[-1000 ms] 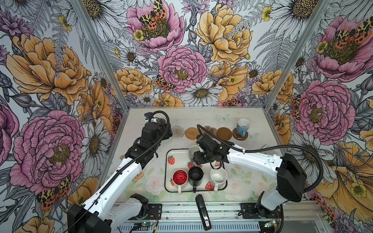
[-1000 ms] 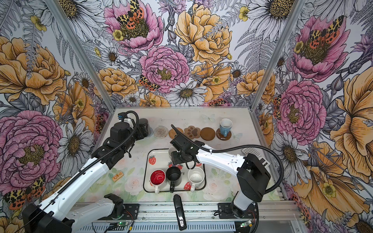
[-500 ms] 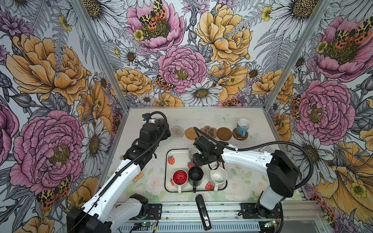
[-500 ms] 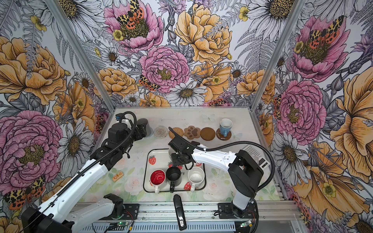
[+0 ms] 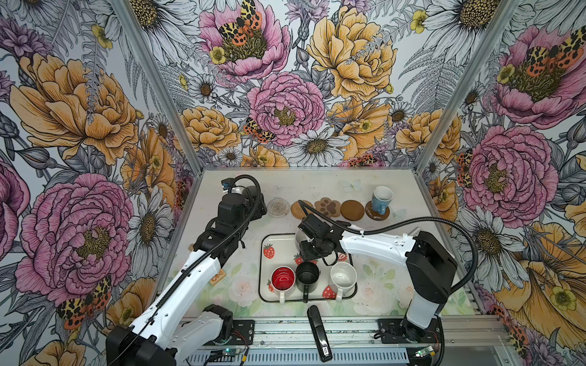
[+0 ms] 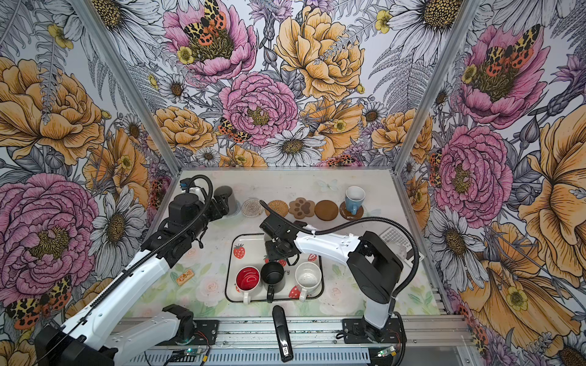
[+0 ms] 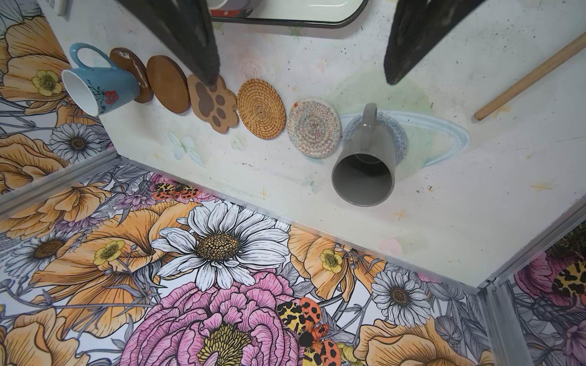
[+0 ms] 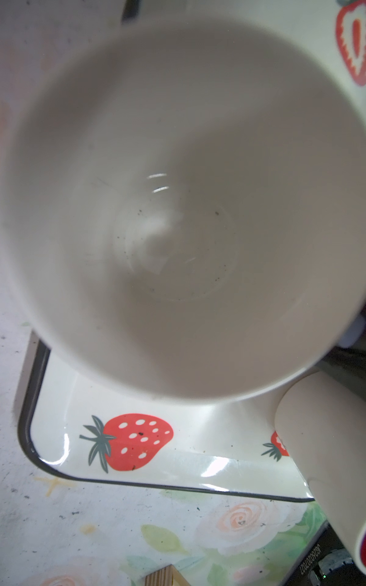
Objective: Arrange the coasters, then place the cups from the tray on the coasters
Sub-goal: 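Lower the right gripper onto the lavender mug rim and close it, then lift the lavender mug and carry it toward the round brown coaster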
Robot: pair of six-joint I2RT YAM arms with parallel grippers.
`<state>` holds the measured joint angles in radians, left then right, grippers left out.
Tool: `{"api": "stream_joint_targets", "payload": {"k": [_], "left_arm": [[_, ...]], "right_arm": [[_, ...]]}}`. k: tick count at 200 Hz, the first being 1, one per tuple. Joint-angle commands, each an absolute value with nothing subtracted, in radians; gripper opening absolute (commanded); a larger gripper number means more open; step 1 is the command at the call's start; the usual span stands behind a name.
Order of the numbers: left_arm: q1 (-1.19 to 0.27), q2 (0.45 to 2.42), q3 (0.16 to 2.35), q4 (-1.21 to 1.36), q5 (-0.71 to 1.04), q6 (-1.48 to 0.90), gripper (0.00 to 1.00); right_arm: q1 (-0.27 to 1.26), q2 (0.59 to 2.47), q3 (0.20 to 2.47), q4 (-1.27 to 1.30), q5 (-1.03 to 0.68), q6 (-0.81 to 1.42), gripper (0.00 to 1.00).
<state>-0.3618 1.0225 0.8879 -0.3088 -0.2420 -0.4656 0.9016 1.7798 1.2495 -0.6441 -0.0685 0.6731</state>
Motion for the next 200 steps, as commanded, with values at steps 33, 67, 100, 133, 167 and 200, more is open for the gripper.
{"api": "stream_joint_targets", "payload": {"k": [33, 67, 100, 133, 167, 200], "left_arm": [[-0.344, 1.017, 0.870, -0.284, -0.216, -0.475, 0.83], [-0.337, 1.022, 0.867, -0.273, -0.187, -0.482, 0.83], [-0.333, 1.030, 0.866, -0.270, -0.183, -0.483, 0.83], [-0.331, 1.034, 0.866, -0.268, -0.181, -0.486, 0.83], [-0.331, 1.037, 0.865, -0.268, -0.180, -0.486, 0.83], [-0.331, 1.036, 0.865, -0.267, -0.180, -0.485, 0.83]], "right_arm": [[0.872, 1.810, 1.281, -0.637, -0.029, 0.649, 0.37], [0.859, 1.821, 1.285, -0.635, -0.019, 0.634, 0.31], [0.855, 1.821, 1.298, -0.637, -0.004, 0.602, 0.22], [0.850, 1.800, 1.306, -0.637, 0.017, 0.576, 0.00], [0.842, 1.768, 1.307, -0.640, 0.043, 0.553, 0.00], [0.843, 1.716, 1.308, -0.642, 0.087, 0.517, 0.00]]}}
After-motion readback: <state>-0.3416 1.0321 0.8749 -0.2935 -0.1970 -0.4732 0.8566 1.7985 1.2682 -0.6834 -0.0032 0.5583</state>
